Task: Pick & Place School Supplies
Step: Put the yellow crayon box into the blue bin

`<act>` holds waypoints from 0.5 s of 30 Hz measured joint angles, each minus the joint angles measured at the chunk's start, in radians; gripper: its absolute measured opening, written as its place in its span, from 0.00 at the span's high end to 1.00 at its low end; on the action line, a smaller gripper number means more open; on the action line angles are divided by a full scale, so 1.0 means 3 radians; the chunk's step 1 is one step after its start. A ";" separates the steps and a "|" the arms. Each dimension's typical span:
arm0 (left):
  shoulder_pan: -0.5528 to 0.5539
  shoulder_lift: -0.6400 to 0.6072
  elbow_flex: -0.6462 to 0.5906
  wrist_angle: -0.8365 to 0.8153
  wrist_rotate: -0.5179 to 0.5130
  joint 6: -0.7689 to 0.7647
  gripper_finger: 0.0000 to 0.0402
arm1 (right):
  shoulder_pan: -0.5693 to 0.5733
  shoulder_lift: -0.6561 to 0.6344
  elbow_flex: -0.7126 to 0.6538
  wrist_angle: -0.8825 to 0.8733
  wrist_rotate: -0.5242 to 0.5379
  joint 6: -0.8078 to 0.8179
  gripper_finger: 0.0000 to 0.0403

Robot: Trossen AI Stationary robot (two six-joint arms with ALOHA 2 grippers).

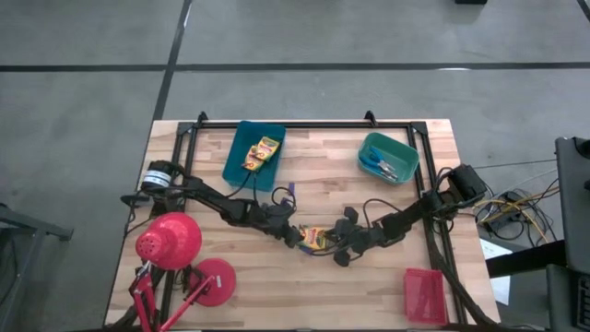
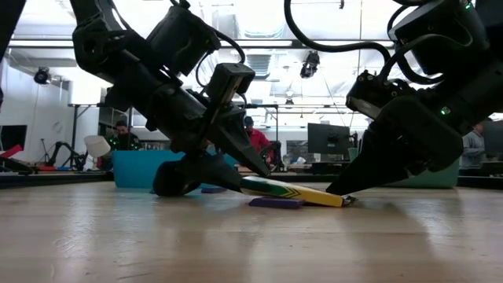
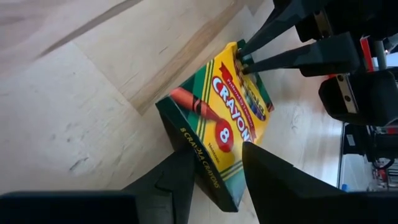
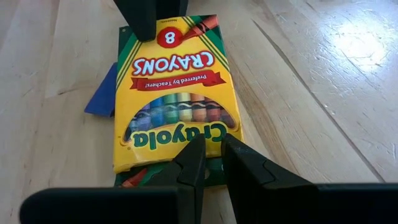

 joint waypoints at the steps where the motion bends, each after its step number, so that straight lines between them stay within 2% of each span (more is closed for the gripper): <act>1: 0.0000 0.0001 0.0000 0.0001 -0.0012 0.0012 0.66 | 0.0000 0.0000 0.0000 0.0000 0.0001 -0.0001 0.87; 10: 0.0011 0.0005 -0.0003 0.0008 -0.0035 0.0109 0.66 | 0.0000 -0.0001 0.0000 0.0000 0.0000 -0.0012 0.87; 15: 0.0022 0.0006 -0.0020 0.0045 0.0063 0.0192 0.66 | 0.0000 -0.0001 0.0000 0.0000 -0.0001 -0.0012 0.87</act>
